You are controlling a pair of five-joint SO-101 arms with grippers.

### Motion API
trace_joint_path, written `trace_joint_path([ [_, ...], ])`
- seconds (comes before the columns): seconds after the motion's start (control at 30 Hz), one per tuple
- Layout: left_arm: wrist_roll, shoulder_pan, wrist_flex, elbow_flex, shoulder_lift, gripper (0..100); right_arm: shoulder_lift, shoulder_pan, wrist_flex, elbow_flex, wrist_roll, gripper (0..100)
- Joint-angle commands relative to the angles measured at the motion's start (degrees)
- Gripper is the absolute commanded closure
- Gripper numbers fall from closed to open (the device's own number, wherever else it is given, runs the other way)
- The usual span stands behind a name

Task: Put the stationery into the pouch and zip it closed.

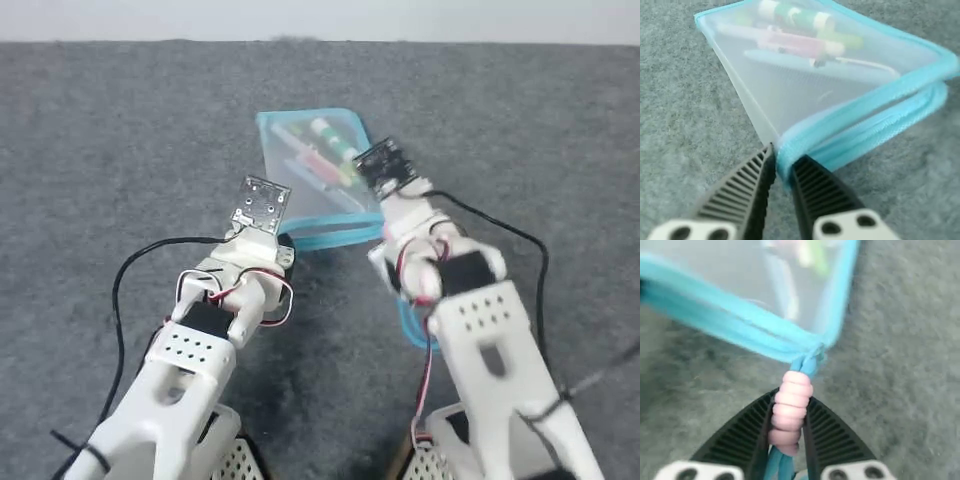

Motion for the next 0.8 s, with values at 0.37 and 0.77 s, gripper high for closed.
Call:
trace_joint_path([
  [0.37, 0.79, 0.53, -1.14, -3.91, -0.53, 99, -11.47, -24.13, 4.26, -2.9, 3.34, 99.3],
  [0.77, 0.79, 0.35, -1.23, -12.79, 17.41, 99, -7.34, -26.42, -0.57, -0.18, 4.4, 99.1],
])
